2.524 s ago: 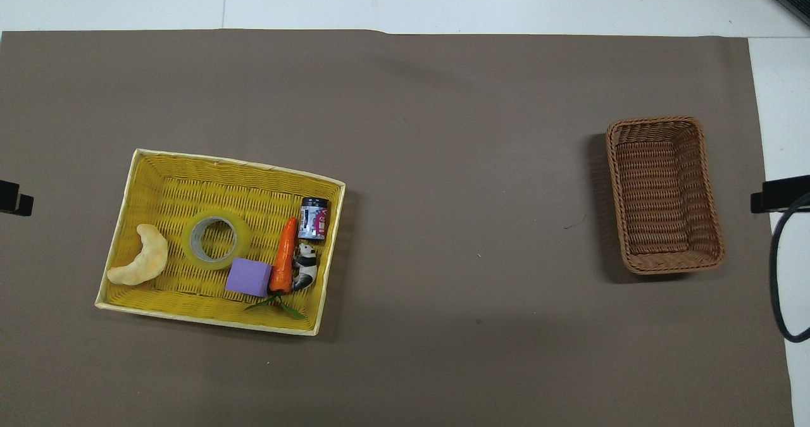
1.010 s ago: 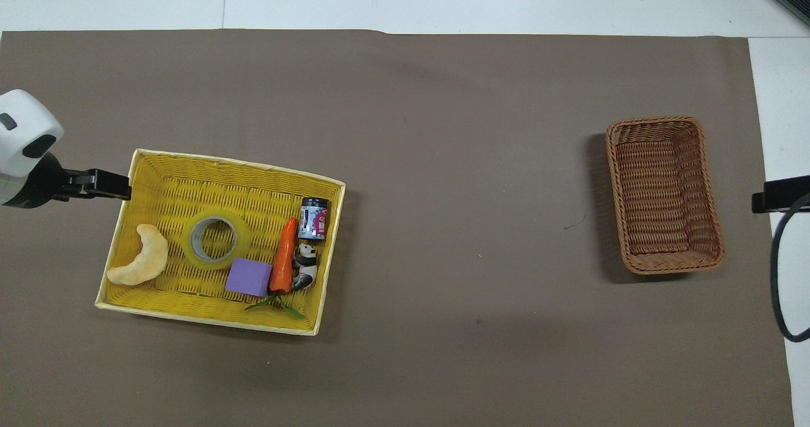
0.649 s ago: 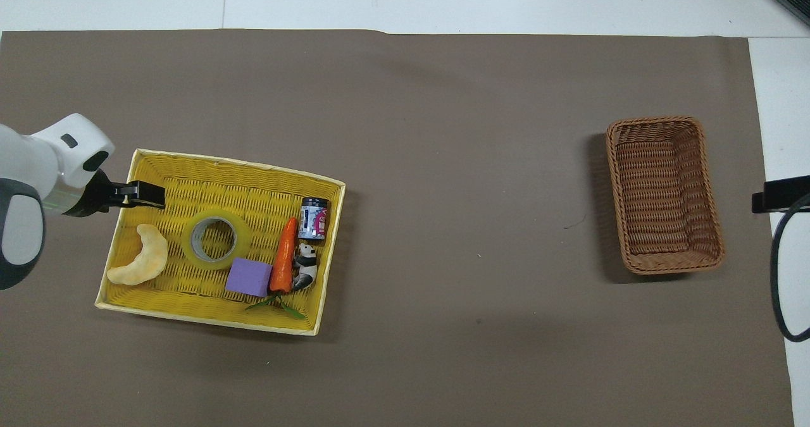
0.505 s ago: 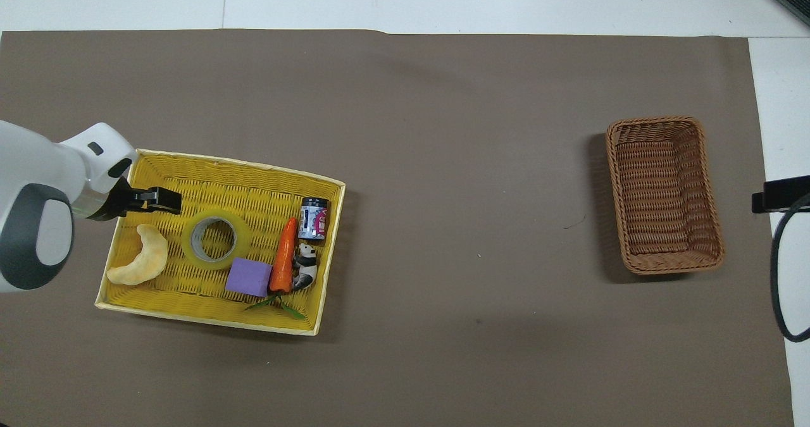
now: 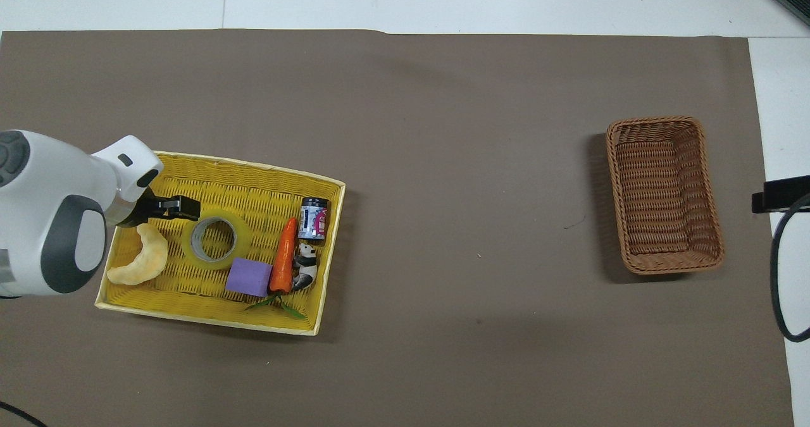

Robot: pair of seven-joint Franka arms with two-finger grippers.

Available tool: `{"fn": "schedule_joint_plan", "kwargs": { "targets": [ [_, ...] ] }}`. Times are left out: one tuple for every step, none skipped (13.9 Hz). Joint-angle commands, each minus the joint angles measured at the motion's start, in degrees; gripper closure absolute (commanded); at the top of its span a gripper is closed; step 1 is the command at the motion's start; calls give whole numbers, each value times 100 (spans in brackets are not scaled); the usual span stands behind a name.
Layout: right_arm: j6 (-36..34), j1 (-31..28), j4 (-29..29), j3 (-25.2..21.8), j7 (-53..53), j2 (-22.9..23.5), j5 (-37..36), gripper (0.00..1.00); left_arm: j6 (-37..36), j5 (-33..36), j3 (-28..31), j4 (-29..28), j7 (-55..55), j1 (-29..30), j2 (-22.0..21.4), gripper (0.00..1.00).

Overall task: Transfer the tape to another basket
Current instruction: 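Reach the left gripper into the yellow tray toward the tape roll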

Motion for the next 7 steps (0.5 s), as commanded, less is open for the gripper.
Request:
{"fn": "schedule_joint_plan", "kwargs": {
  "targets": [
    [72,-41,-107,9,-118,-94,27,0,121,11,116,-167,-41,-45,-92,100],
    [81,-41,-107,9,-118,-94,18,0,104,11,116,-123,-41,-45,-74,100],
    [72,-41,-107,9,-118,-94,18,0,103,11,116,-62,-41,-45,-65,100],
    [81,-41,-107,9,-118,-94,18,0,34,11,116,-9,-41,-45,-83,100],
    [81,-41,-107,9,-118,-94,27,0,-124,11,116,87,-33,-45,-100,100],
    [81,-41,-107,9,-118,-94,18,0,-369,11,116,271,-41,-45,-92,100],
    [72,-41,-107,9,-118,-94,18,0,-606,11,116,456,-41,-45,-100,100]
  ]
}}
